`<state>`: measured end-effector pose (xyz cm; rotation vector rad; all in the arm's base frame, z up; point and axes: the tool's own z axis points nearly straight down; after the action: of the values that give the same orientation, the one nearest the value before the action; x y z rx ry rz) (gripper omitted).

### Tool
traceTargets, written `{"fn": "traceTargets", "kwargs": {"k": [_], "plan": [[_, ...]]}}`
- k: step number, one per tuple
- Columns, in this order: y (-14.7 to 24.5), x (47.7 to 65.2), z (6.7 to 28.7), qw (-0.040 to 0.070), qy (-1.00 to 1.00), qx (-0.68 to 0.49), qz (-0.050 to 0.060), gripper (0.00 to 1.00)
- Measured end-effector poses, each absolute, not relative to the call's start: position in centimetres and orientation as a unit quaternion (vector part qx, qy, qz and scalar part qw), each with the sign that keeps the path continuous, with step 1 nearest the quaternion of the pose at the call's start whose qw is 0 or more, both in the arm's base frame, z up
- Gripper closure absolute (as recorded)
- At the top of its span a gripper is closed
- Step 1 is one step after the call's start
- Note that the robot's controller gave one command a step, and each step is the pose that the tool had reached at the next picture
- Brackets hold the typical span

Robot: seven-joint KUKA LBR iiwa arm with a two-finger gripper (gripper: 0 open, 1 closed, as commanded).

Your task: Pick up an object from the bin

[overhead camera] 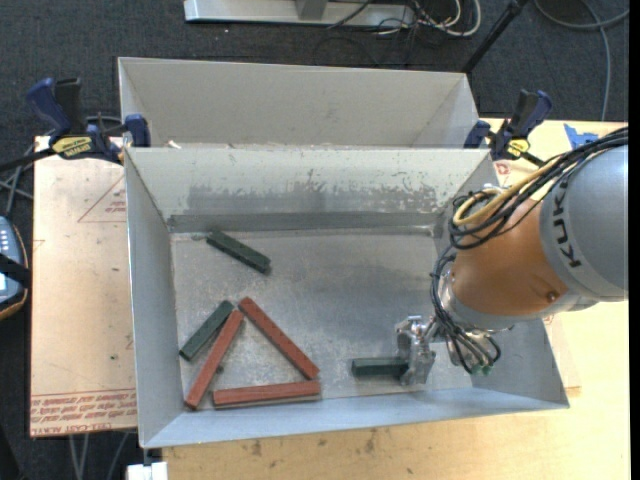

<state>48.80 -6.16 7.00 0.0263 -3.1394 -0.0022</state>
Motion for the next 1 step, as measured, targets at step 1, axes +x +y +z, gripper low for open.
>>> {"fn": "traceTargets", "kwargs": {"k": [1], "plan": [[-6.85, 48.92, 7.51, 0.0, -0.999, 0.038, -0.001, 1.0]]}}
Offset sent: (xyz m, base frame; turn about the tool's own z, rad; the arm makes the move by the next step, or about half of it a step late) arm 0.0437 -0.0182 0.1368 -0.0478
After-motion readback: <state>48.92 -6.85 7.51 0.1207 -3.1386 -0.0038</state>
